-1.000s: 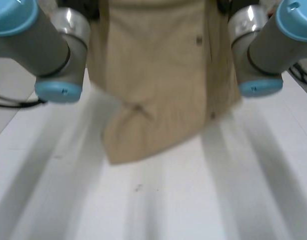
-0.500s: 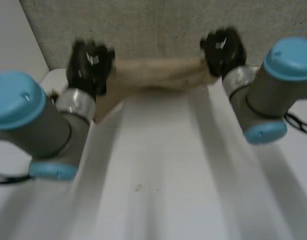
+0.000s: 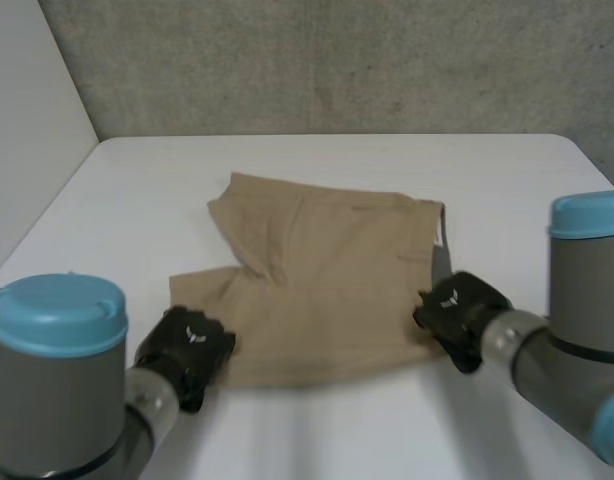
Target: Fold the shorts.
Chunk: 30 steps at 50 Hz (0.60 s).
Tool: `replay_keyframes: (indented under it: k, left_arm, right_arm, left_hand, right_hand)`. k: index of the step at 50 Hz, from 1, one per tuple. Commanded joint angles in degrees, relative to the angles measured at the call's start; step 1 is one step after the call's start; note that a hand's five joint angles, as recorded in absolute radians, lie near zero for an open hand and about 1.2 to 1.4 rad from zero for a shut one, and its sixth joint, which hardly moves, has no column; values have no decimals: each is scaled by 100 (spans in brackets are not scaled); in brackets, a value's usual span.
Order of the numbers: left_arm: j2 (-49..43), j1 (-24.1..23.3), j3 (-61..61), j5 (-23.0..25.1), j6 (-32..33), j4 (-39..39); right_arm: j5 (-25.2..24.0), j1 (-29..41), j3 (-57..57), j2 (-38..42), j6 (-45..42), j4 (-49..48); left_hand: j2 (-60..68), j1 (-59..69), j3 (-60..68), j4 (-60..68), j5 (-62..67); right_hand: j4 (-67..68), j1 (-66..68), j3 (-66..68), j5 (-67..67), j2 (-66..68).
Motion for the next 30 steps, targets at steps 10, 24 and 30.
replay_keyframes:
  k: [10, 24, 30]
  left_arm:
    - [382, -649, 64, -20, 761, -986]
    - [-920, -227, 1164, -275, 1192, -168]
    - [-526, -219, 1120, -257, 1174, -97]
  right_arm:
    - [-311, -410, 643, -1243, -819, 932]
    - [242, -322, 352, -205, -299, -141]
    - [216, -349, 711, -231, -263, -309]
  left_hand:
    - [1133, 1537, 1156, 1110, 1234]
    - [-2737, -2334, -2715, -2760, -2636]
    - [-4583, -4179, -4560, -4606, -4482]
  right_hand:
    - [1174, 2408, 1254, 1269, 1264]
    - [1174, 2408, 1254, 1269, 1264]
    - [1174, 2408, 1254, 1269, 1264]
